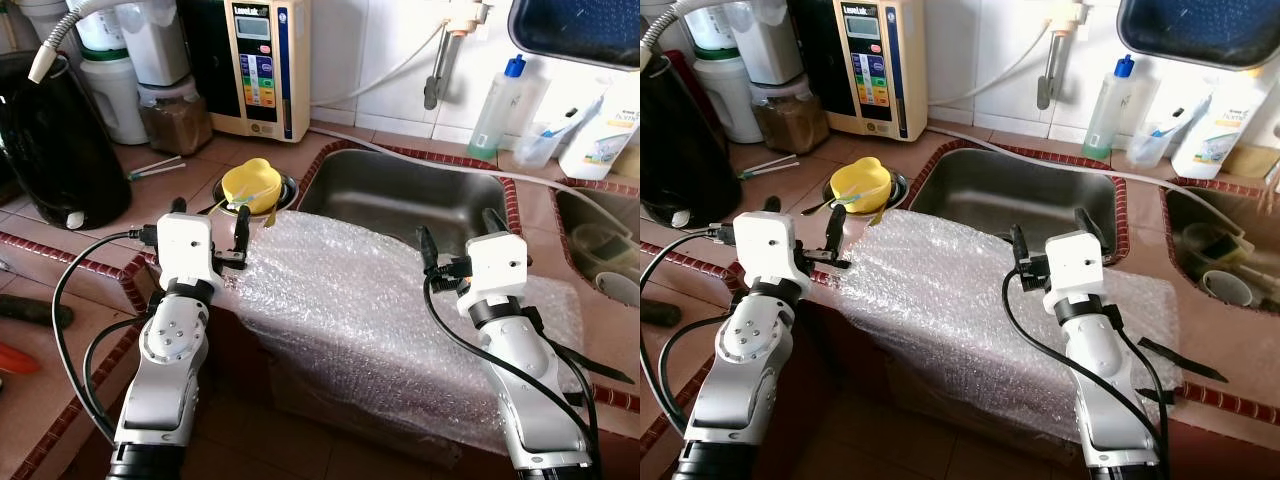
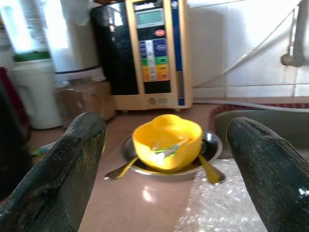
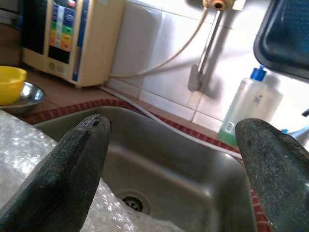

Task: Kitchen organization

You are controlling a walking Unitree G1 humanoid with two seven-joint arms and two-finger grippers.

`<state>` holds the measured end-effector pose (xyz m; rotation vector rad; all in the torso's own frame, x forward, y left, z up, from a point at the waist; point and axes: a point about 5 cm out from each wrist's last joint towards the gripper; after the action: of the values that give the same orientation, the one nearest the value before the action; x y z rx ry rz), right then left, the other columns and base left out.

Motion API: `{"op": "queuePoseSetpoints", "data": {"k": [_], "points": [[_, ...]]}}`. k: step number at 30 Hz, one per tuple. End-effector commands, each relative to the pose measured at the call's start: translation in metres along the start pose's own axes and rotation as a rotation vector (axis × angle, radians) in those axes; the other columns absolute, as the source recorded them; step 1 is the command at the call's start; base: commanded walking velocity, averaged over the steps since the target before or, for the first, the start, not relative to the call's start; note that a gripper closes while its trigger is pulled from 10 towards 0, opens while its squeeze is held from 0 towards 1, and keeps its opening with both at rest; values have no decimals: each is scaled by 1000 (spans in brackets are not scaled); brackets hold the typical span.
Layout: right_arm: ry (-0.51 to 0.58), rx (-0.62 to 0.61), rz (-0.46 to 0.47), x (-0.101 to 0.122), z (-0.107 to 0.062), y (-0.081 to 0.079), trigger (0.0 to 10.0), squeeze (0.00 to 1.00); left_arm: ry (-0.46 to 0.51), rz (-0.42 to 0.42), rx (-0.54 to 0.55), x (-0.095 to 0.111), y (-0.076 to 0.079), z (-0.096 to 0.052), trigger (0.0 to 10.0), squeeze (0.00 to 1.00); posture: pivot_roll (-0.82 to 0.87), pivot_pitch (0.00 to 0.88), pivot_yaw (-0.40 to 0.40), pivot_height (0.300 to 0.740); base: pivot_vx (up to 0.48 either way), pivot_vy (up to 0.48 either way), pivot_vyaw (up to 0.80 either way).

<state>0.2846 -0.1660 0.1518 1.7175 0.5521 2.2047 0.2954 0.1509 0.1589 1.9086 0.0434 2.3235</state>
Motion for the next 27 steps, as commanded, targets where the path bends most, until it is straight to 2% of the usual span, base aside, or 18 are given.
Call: {"op": "queuePoseSetpoints", "data": {"k": [1, 13, 22, 27], "points": [[-10, -5, 5, -2, 0, 0, 10000, 0, 4, -8, -39, 1, 4, 1, 10000, 0, 56, 0, 8, 740, 0, 0, 0], [34, 10, -33, 3, 1, 0, 10000, 0, 11, -6, -43, 2, 5, 1, 10000, 0, 58, 0, 9, 740, 0, 0, 0], [24, 15, -60, 1, 1, 0, 10000, 0, 7, -9, -55, 1, 7, 2, 10000, 0, 54, 0, 11, 740, 0, 0, 490], [23, 7, -39, 0, 0, 0, 10000, 0, 4, -7, -57, 0, 7, 2, 10000, 0, 54, 0, 12, 740, 0, 0, 521]]}}
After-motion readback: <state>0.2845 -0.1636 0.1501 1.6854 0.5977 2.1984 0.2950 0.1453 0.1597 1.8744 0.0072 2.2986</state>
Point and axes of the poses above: a point about 5 cm out from each wrist's last joint towards the gripper, its own z axis pointing out of the wrist towards the gripper, its own x axis along the axis of the wrist's last joint, y = z × x, and after that the axes turned 13 degrees about -z, right-handed
